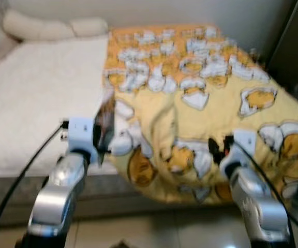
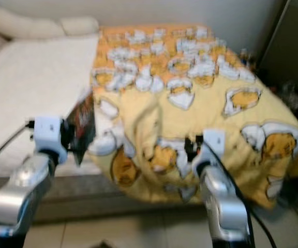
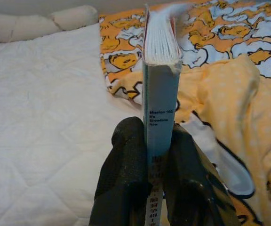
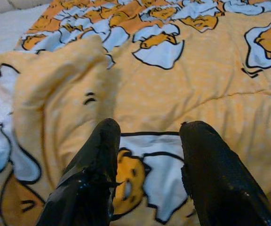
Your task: Clean up the room
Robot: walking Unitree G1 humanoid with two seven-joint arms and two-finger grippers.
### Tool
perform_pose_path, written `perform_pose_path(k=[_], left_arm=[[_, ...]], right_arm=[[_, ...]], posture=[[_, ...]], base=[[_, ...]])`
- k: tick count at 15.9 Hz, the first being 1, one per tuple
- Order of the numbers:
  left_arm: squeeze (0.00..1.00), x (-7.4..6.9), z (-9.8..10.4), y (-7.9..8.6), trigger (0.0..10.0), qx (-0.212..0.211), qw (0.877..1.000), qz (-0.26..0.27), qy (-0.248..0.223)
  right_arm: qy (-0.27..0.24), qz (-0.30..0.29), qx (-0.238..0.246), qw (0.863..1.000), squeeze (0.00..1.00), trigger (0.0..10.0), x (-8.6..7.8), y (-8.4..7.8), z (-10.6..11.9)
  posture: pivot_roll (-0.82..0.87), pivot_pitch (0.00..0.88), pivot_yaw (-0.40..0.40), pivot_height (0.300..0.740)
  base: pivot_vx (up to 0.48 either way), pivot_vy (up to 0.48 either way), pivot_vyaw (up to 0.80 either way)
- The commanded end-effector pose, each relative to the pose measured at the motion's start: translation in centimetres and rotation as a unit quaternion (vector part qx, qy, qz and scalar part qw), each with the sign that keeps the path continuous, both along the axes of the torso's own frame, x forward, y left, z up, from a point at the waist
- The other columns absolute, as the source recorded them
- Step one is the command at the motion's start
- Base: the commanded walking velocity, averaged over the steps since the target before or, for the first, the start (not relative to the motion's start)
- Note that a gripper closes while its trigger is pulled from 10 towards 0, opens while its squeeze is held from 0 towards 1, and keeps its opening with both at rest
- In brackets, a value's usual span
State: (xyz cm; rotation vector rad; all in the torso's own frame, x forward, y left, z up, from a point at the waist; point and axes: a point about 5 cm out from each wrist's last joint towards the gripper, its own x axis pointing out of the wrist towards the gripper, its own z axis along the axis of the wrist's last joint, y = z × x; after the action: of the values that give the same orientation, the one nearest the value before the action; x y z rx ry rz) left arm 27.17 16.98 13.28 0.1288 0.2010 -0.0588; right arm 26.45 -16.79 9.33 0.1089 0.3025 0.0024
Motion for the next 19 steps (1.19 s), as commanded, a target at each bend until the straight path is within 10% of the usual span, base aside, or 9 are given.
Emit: perform_pose_path(k=[1,19], left_arm=[[0.0,0.11,1.12,0.54,10.0,0.01,1.0,0.008,-0.024],[0.0,-0.22,0.71,0.48,10.0,0.011,1.0,0.006,-0.018]], right_arm=[[-0.003,0.006,0.0,1.0,0.0,10.0,0.21,0.64,0.08],[-0.019,0.043,0.006,0.999,0.0,10.0,0.05,1.27,0.29]], posture=[[0.03,0.0,0.027,0.74],[0.03,0.0,0.016,0.74]], base=[[0.0,0.356,0.0],[0.0,0.353,0.0]])
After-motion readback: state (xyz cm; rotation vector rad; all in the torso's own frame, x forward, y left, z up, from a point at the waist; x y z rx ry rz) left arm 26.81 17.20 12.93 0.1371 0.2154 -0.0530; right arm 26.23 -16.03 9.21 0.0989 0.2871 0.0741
